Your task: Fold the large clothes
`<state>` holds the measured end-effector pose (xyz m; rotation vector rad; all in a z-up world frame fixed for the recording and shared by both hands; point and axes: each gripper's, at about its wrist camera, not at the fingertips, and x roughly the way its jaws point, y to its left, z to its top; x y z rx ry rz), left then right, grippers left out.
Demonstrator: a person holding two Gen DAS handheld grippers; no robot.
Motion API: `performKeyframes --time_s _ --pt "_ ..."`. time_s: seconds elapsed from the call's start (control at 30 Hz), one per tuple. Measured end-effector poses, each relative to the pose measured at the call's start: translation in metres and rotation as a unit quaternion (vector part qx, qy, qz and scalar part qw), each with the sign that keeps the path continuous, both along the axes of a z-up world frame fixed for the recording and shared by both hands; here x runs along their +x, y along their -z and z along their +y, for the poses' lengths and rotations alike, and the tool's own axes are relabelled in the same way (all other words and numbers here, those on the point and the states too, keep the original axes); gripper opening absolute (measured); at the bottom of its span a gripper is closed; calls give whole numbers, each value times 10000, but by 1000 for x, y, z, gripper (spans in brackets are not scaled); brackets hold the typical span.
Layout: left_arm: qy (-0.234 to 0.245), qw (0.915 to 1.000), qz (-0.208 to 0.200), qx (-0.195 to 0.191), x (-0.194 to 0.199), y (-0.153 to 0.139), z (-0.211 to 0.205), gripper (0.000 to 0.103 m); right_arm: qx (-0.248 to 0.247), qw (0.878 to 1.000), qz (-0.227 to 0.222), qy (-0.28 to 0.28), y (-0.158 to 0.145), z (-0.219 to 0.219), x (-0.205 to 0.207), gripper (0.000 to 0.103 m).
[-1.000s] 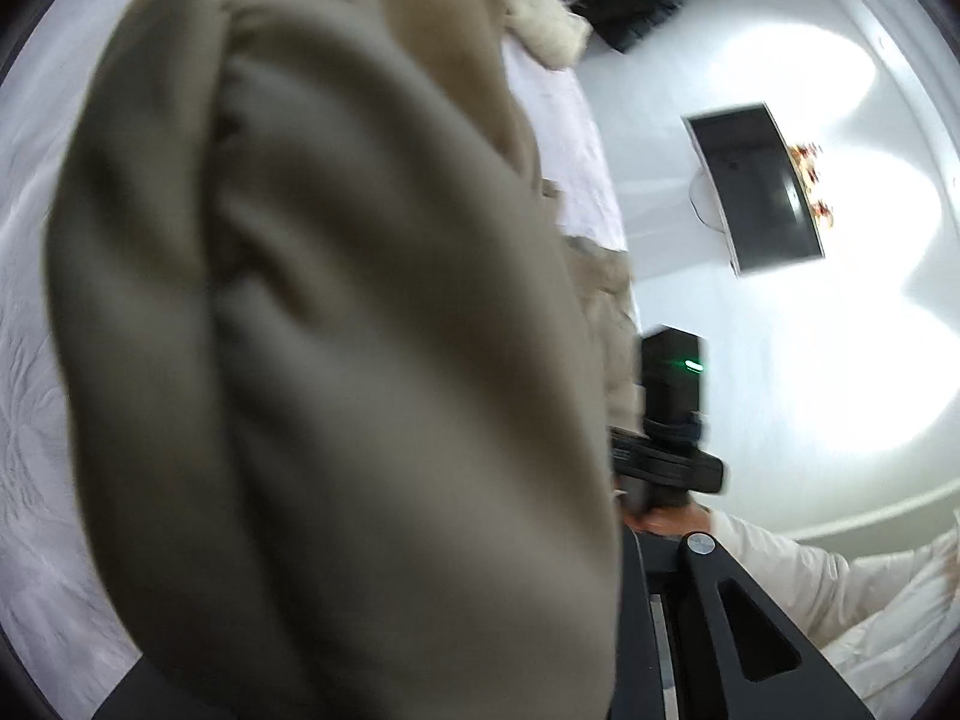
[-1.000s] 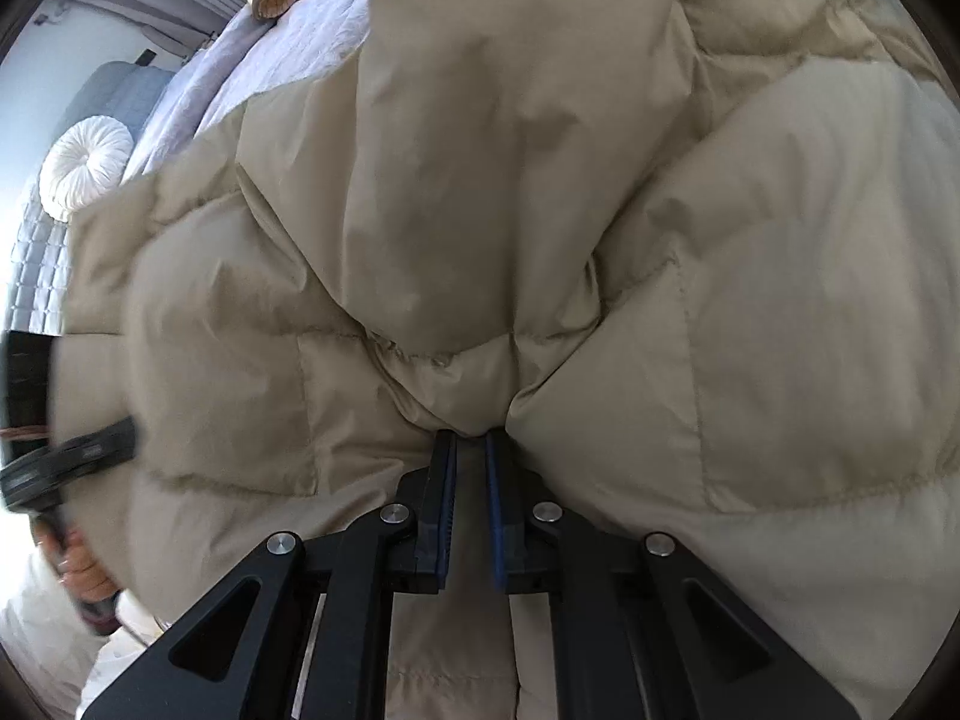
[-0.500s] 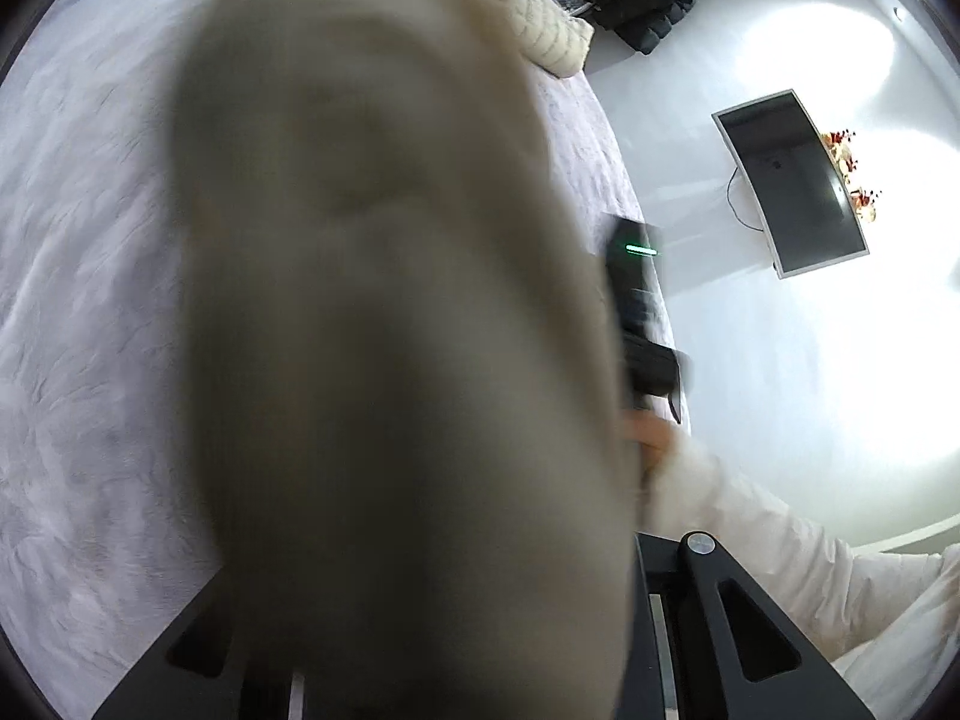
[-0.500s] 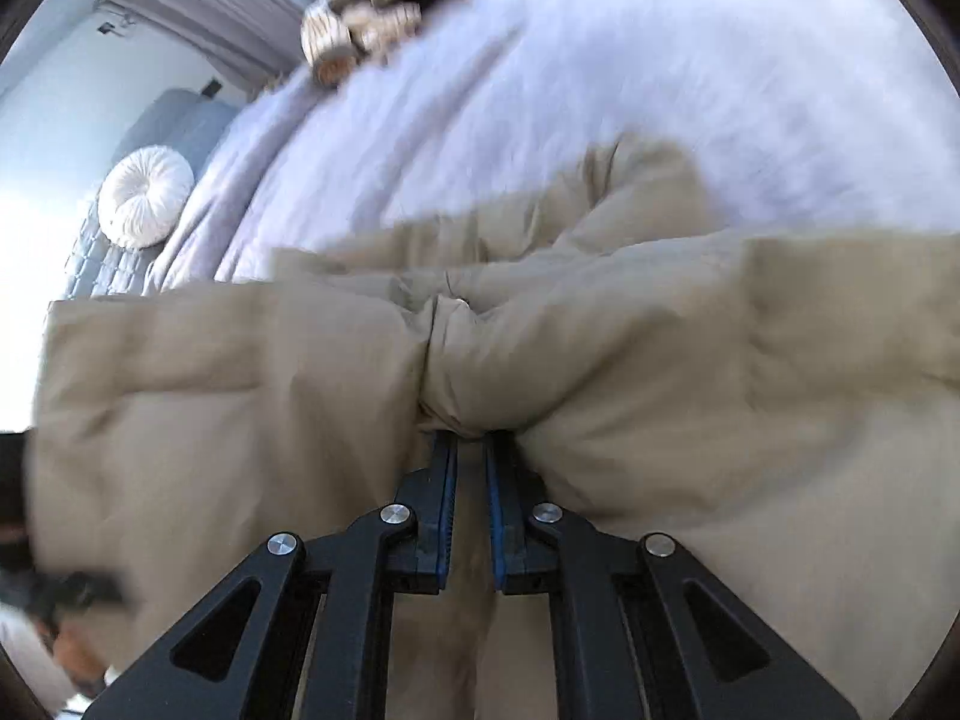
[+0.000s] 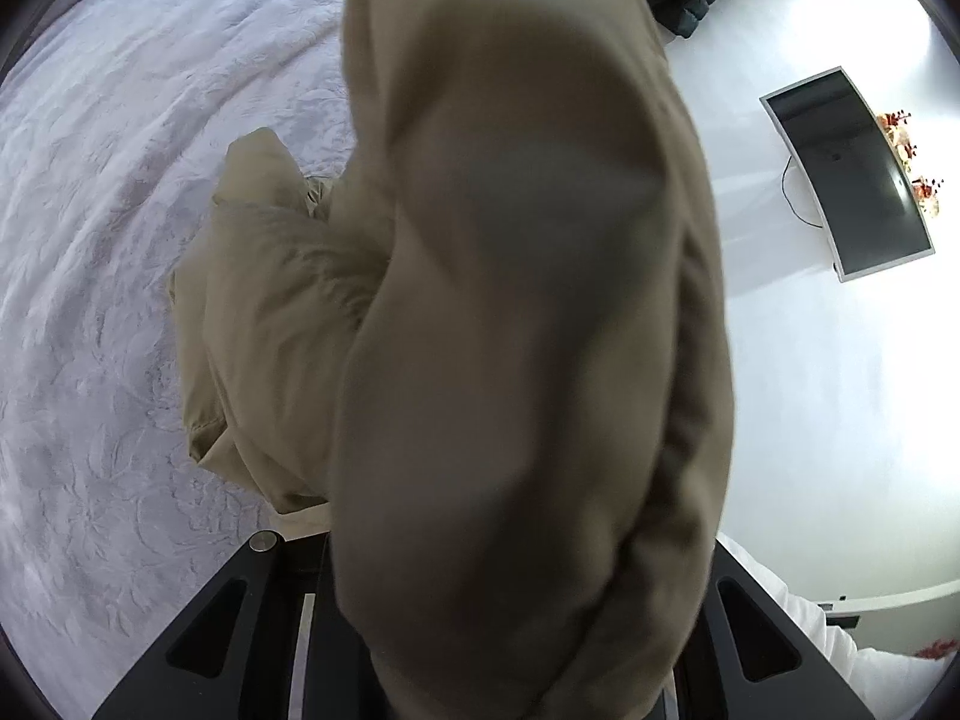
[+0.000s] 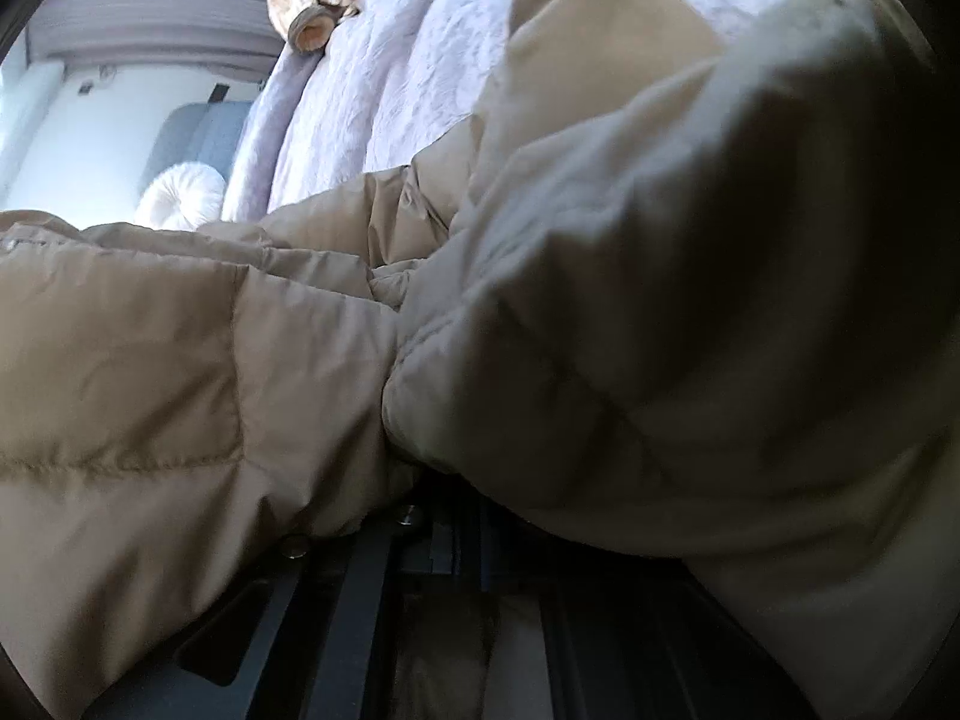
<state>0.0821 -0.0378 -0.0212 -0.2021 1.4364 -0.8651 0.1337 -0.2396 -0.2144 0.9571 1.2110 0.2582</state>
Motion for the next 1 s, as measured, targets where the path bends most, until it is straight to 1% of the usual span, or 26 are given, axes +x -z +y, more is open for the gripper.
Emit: performKeyframes --time_s 0.07,0.1,0.17,0.2,0.23,0.27,0.3,0.37,0.47,0.53,0.57,0.6,0.63,0.67,0.7,0.77,0.87,0.9,0.97,1.0 --pt "-7 10000 -12 88 -3 2 -1 26 11 10000 -15 40 -12 -9 -9 6" --pt "-23 9999 -14 134 1 5 2 26 -41 10000 -85 23 -24 -15 -18 6" --pt "-79 9997 12 236 0 6 -8 26 -266 9993 -269 -39 -46 -24 -35 7" --pt "-99 9996 4 270 -6 4 -17 26 -526 9980 -334 -64 -60 -32 -49 16" --pt "-114 9995 -13 300 -6 4 -20 26 -736 9966 -352 -56 -69 -38 -60 27" --pt "-114 9993 -52 346 -7 3 -23 26 -980 9944 -397 1 -81 -47 -78 59" --pt "-110 9992 -86 381 -8 3 -28 26 -1128 9926 -451 74 -89 -55 -92 72" --pt "-98 9988 -138 467 -15 1 -46 26 -1442 9878 -536 241 -104 -71 -122 72" --pt "-83 9980 -183 592 -20 0 -56 26 -2215 9711 -576 683 -124 -94 -170 72" --pt "-74 9975 -211 676 -20 9 -52 26 -2552 9602 -473 1029 -129 -104 -187 72" --pt "-72 9970 -225 731 -21 9 -56 26 -2576 9584 -396 1160 -127 -109 -190 72" --pt "-74 9967 -233 772 -20 11 -59 26 -2454 9610 -304 1239 -120 -112 -197 69" --pt "-69 9962 -242 831 -23 9 -65 26 -2256 9656 -165 1287 -111 -119 -198 64" --pt "-57 9958 -244 879 -29 3 -72 26 -2077 9696 -53 1295 -99 -119 -200 40" --pt "-44 9953 -245 935 -29 6 -77 26 -1874 9739 0 1280 -89 -120 -200 30" --pt "53 9942 -269 1043 -34 6 -95 26 -1653 9778 -38 1291 -74 -126 -204 28" --pt "246 9929 -274 1127 -44 5 -124 26 -1462 9816 -143 1221 -59 -124 -196 27" --pt "347 9924 -289 1140 -48 6 -136 29 -1363 9832 -126 1204 -51 -124 -194 27" --pt "500 9927 -216 1073 -55 8 -158 43 -1197 9852 -123 1223 -43 -129 -196 27" --pt "573 9930 -153 1023 -60 10 -169 48 -1114 9861 -139 1228 -39 -130 -195 27"
